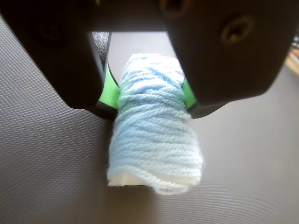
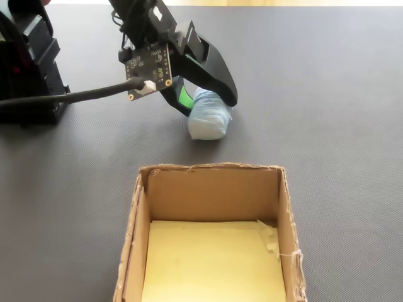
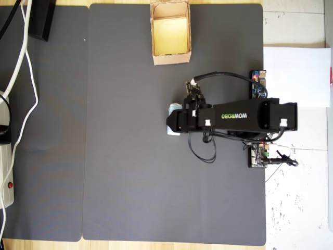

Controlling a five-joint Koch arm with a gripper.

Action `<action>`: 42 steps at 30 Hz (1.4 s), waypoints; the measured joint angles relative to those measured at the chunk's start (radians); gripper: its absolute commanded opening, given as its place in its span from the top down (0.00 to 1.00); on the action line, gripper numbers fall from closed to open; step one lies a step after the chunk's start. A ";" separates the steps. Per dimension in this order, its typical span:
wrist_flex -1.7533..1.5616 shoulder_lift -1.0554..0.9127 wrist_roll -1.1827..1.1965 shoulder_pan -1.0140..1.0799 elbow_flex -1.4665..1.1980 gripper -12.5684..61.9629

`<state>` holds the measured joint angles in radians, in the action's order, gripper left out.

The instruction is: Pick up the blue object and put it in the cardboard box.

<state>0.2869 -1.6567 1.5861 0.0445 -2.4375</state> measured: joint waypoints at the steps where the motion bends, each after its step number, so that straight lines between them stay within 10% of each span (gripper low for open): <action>1: -0.043 0.000 0.002 0.000 -0.020 0.70; 42: -0.402 -0.469 -0.021 0.104 -0.293 0.70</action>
<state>-0.1150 -2.1261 1.5647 0.1488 -2.7305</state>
